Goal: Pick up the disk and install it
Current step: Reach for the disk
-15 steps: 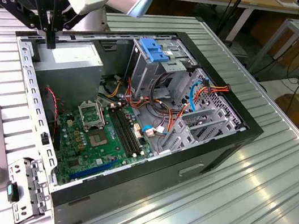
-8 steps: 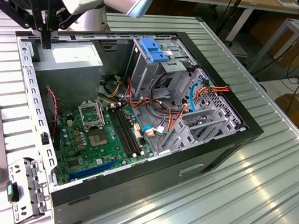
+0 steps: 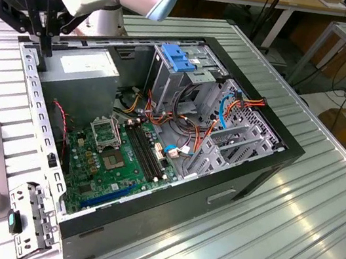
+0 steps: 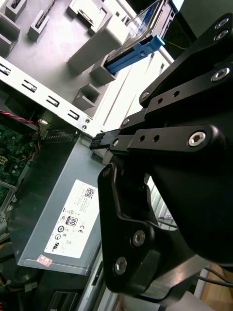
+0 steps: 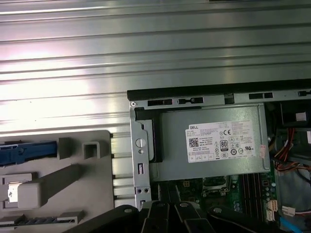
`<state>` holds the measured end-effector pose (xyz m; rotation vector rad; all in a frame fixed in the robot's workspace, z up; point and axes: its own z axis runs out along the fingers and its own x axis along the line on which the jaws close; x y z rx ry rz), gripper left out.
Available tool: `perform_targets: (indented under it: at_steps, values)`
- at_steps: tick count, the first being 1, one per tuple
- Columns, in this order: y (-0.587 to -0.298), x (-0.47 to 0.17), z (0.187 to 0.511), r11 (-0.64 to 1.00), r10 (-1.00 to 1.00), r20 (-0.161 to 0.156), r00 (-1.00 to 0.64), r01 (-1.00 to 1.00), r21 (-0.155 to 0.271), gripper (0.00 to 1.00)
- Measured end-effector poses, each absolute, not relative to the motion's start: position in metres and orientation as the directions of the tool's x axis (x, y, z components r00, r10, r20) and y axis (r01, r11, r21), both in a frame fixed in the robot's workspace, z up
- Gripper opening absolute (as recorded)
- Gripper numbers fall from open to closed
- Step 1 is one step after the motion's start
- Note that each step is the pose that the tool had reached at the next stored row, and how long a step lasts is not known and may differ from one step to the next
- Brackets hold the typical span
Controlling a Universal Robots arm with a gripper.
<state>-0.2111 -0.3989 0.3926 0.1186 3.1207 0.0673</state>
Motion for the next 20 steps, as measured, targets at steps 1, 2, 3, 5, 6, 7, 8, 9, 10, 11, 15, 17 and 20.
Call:
perform_targets:
  at_steps: [1,2,3,5,6,7,8,9,10,11,15,17,20]
  values:
    - [-0.399,-0.212,0.393,0.996,0.076,-0.016,-0.997,0.076,0.044,0.11]
    - [-0.399,-0.213,0.393,0.996,0.076,-0.016,-0.997,0.075,0.044,0.11]
    - [-0.399,-0.215,0.393,0.996,0.076,-0.016,-0.997,0.075,0.044,0.11]
    - [-0.399,-0.217,0.393,0.996,0.076,-0.016,-0.997,0.075,0.044,0.11]
    - [-0.399,-0.218,0.393,0.996,0.076,-0.016,-0.997,0.075,0.044,0.11]
    - [-0.399,-0.22,0.393,0.996,0.076,-0.016,-0.997,0.075,0.044,0.11]
    - [-0.399,-0.221,0.393,0.996,0.076,-0.016,-0.997,0.075,0.044,0.11]
    - [-0.399,-0.222,0.393,0.996,0.076,-0.016,-0.997,0.076,0.044,0.11]
    - [-0.399,-0.223,0.393,0.996,0.076,-0.016,-0.997,0.075,0.044,0.11]
    - [-0.399,-0.225,0.393,0.996,0.076,-0.016,-0.997,0.076,0.044,0.11]
    - [-0.399,-0.232,0.393,0.996,0.076,-0.016,-0.997,0.075,0.044,0.11]
    - [-0.399,-0.234,0.393,0.996,0.076,-0.016,-0.997,0.075,0.044,0.11]
    - [-0.399,-0.239,0.393,0.996,0.076,-0.016,-0.997,0.075,0.044,0.11]
